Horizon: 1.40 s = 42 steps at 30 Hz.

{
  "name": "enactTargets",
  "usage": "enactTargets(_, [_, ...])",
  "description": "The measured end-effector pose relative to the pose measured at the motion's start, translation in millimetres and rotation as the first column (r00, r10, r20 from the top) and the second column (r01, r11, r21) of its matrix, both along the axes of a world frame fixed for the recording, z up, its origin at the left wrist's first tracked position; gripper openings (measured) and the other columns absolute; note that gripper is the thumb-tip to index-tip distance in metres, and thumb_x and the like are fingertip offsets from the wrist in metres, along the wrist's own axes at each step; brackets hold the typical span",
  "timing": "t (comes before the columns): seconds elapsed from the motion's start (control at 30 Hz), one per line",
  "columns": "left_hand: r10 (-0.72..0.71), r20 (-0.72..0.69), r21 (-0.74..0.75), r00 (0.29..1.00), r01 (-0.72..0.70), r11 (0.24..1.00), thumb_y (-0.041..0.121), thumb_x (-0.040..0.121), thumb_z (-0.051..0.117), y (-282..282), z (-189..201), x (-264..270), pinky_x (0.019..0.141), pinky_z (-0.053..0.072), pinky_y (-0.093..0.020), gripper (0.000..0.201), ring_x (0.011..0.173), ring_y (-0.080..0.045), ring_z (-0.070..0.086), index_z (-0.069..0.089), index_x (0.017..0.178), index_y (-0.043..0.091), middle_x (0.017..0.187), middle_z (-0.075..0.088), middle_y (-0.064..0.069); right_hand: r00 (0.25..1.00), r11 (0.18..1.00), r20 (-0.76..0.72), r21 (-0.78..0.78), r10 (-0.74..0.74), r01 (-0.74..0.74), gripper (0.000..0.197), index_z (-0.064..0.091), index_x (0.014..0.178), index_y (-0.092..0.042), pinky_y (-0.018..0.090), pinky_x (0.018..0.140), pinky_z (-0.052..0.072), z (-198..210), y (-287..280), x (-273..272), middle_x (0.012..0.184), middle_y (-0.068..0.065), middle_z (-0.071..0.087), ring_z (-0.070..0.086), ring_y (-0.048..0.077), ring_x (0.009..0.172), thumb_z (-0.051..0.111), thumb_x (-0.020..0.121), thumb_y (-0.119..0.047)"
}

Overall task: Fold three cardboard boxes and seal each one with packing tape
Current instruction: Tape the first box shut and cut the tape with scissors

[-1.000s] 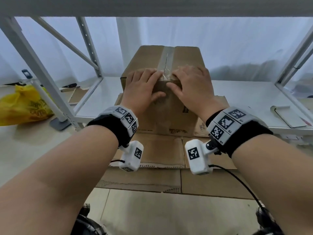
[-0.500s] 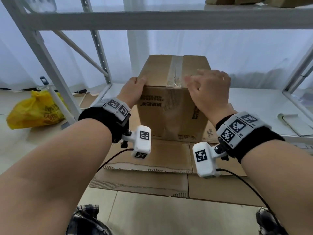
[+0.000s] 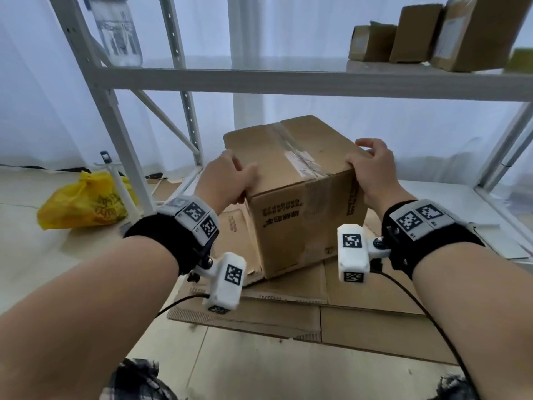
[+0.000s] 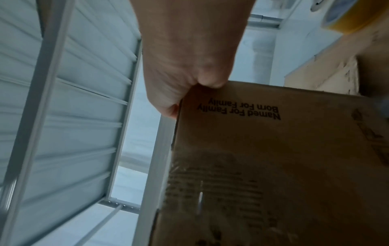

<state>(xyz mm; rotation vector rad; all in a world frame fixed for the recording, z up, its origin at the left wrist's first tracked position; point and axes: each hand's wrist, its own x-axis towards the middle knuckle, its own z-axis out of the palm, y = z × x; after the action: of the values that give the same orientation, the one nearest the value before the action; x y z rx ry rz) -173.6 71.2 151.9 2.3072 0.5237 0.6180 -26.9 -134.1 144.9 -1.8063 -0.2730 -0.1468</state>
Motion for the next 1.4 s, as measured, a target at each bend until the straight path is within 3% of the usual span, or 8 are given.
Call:
enactTargets(0.27, [-0.057,-0.135,0.323,0.989,0.099,0.941,0.039,0.091,0.055,-10.2,-16.3,-11.0,0.057,0.035,-0.022,0.025,0.066,-0.013,0.054,0.046,0.076,0.021,0.073,0.057,0.003,0.987,0.893,-0.163,-0.443,0.002,-0.076,0.069,0.025,0.148,-0.019,0.046,0.108,0.030,-19.9,9.2,-3.9,0.148,0.013,0.021,0.028,0.040,0.134,0.050,0.090,-0.048])
enactTargets(0.37, [-0.186,-0.214,0.508,0.959,0.272,0.817,0.037,0.094,0.049,-19.1,-1.4,8.6,0.096,0.037,-0.031,0.023,0.116,-0.020,0.049,0.058,0.110,0.022,0.116,0.057,0.000,0.986,0.865,-0.164,-0.492,0.022,-0.101,0.064,0.025,0.147,-0.021,0.046,0.108,0.026,-17.5,19.3,-8.6,0.146,0.014,0.017,0.023,0.042,0.132,0.044,0.093,-0.049])
enactTargets(0.47, [-0.377,-0.559,0.350,0.739,0.622,0.700,0.043,0.103,0.025,-36.9,3.9,33.0,0.117,0.004,-0.034,0.050,0.146,-0.012,0.011,0.027,0.149,0.026,0.158,0.020,0.006,0.988,0.835,-0.148,-0.536,0.051,-0.123,0.057,0.029,0.146,-0.022,0.045,0.108,0.027,-18.7,19.3,-5.4,0.144,0.015,0.020,0.026,0.043,0.131,0.041,0.096,-0.047])
enactTargets(0.57, [-0.408,-0.686,0.259,0.602,0.726,0.637,0.040,0.104,0.014,-36.3,5.7,52.4,0.115,-0.005,-0.029,0.050,0.146,-0.007,-0.001,0.011,0.153,0.028,0.160,0.005,0.011,0.990,0.827,-0.133,-0.549,0.057,-0.121,0.054,0.030,0.146,-0.025,0.045,0.107,0.029,-21.6,16.8,-1.8,0.143,0.015,0.022,0.028,0.042,0.130,0.042,0.097,-0.045])
enactTargets(0.8, [-0.213,-0.745,0.317,0.632,0.616,0.722,0.046,0.103,0.012,-8.2,9.8,72.6,0.118,-0.004,-0.033,0.056,0.147,-0.009,-0.006,-0.002,0.153,0.024,0.161,-0.007,0.005,0.985,0.821,-0.143,-0.548,0.098,-0.162,0.051,0.032,0.145,-0.029,0.045,0.108,0.028,-20.4,14.4,-2.3,0.143,0.014,0.021,0.027,0.041,0.130,0.042,0.097,-0.044])
enactTargets(0.97, [-0.420,-0.714,0.254,0.560,0.766,0.591,0.045,0.103,0.014,-33.8,2.0,61.3,0.112,-0.007,-0.020,0.056,0.145,-0.003,-0.007,0.001,0.153,0.024,0.160,-0.006,0.008,0.987,0.820,-0.124,-0.551,0.100,-0.153,0.051,0.034,0.144,-0.031,0.045,0.108,0.030,-19.1,12.9,-2.6,0.143,0.013,0.024,0.031,0.040,0.129,0.044,0.096,-0.047])
enactTargets(1.23, [0.052,-0.635,0.393,0.771,0.264,0.881,0.085,0.079,0.020,54.9,-4.2,72.5,0.114,0.003,-0.062,0.077,0.147,-0.033,0.002,0.010,0.147,0.050,0.161,0.003,0.002,0.990,0.872,-0.138,-0.479,0.041,-0.103,0.072,0.019,0.150,-0.023,0.043,0.108,0.031,-19.1,10.9,-11.5,0.146,0.013,0.018,0.033,0.040,0.132,0.051,0.092,-0.052])
enactTargets(1.4, [0.106,-0.511,0.214,0.853,0.007,0.977,0.090,0.065,0.042,81.1,-9.1,69.6,0.115,0.020,-0.053,0.101,0.142,-0.041,0.016,0.019,0.149,0.039,0.158,0.005,-0.013,0.922,0.941,-0.386,-0.324,-0.038,-0.096,0.109,-0.025,0.148,-0.019,0.045,0.091,0.052,-24.4,12.4,-20.3,0.149,0.012,0.034,0.046,0.037,0.125,0.049,0.085,-0.067])
